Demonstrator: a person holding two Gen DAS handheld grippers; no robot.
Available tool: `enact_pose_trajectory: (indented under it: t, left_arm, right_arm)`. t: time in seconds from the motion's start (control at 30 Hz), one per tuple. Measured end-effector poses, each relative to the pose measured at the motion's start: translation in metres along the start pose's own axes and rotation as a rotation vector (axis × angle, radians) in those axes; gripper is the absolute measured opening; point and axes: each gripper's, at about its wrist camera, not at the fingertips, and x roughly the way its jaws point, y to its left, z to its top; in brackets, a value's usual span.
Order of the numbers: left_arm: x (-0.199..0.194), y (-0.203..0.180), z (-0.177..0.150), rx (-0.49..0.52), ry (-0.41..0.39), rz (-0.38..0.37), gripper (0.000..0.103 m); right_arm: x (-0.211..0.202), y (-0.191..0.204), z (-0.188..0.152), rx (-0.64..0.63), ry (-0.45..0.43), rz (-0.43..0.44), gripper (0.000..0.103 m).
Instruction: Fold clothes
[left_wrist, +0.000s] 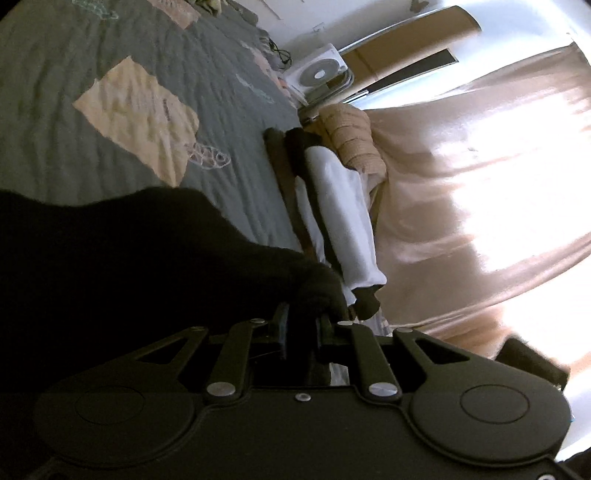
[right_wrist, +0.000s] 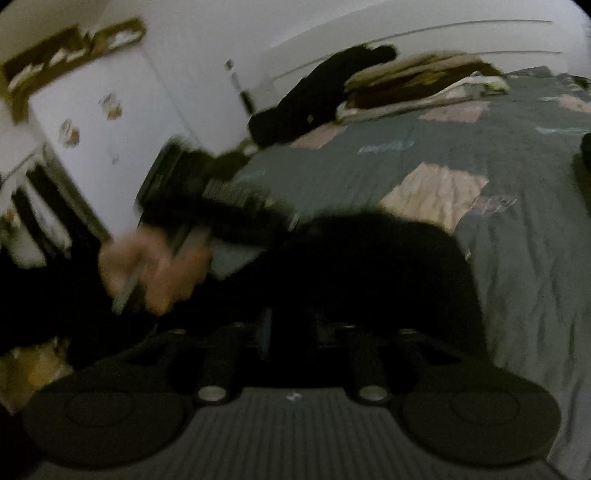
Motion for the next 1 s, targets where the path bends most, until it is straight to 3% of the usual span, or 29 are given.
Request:
enact_pose_trajectory:
  t: [0.1, 0.2, 0.33, 0.47, 0.57, 0.73, 0.8, 1.0]
  left_arm:
    - [-0.006, 0.005, -0.005, -0.017, -0.010, -0.021, 0.013]
    - [-0.010, 0.007, -0.004, -0.021, -0.011, -0.026, 0.013]
    - [-0.012, 0.012, -0.001, -0.042, -0.018, -0.044, 0.013]
    - [-0.008, 0.012, 0.001, -0.046, -0.019, -0.047, 0.013]
    - [-0.005, 0.010, 0.000, -0.028, -0.001, -0.059, 0.013]
    - [-0.012, 0.007, 0.001, -0.002, 0.007, -0.120, 0.013]
    - [-0.013, 0.004, 0.001, 0.039, 0.022, -0.079, 0.013]
    - [-0.017, -0.009, -0.009, 0.111, 0.034, 0.083, 0.017]
  right_arm:
    - [0.020, -0.028, 0.019, 0.112, 0.048, 0.060, 0.070]
    - [0.048, -0.055, 0.030, 0.202, 0.141, 0.132, 0.074]
    - [0.074, -0.051, 0.038, 0.137, 0.190, 0.197, 0.084]
    - [0.084, -0.043, 0.036, 0.082, 0.193, 0.208, 0.092]
    - [0.085, -0.045, 0.033, 0.029, 0.162, 0.129, 0.091]
    - [0.069, -0.063, 0.031, 0.054, 0.123, 0.027, 0.090]
    - [0.060, -0.068, 0.032, 0.072, 0.110, -0.017, 0.091]
    - [0.038, -0.067, 0.042, 0.096, 0.116, -0.043, 0.091]
